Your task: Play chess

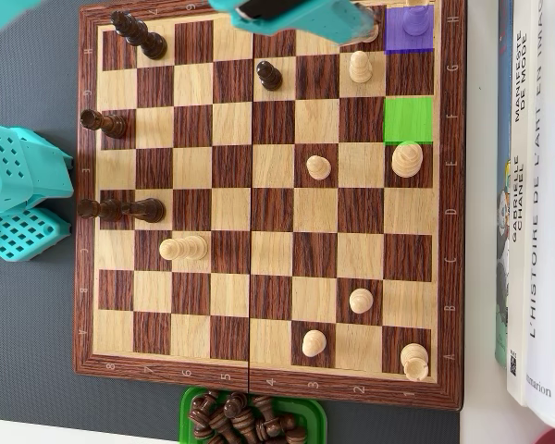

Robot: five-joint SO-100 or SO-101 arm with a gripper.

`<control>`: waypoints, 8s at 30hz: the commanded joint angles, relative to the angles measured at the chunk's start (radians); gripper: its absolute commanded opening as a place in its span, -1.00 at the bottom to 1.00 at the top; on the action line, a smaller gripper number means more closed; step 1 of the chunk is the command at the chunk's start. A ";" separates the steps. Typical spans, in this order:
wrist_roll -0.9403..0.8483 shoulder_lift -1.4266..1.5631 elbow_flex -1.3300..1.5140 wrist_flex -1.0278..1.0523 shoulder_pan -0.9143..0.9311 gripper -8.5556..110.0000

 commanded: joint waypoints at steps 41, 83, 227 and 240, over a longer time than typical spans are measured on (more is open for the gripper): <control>0.005 -0.195 -0.209 -0.005 -0.014 -0.47; 0.005 -0.472 -0.511 -0.012 0.015 -0.47; -0.123 -0.215 -0.127 -0.091 0.184 -0.64; -0.153 -0.212 -0.135 -0.091 0.183 -0.60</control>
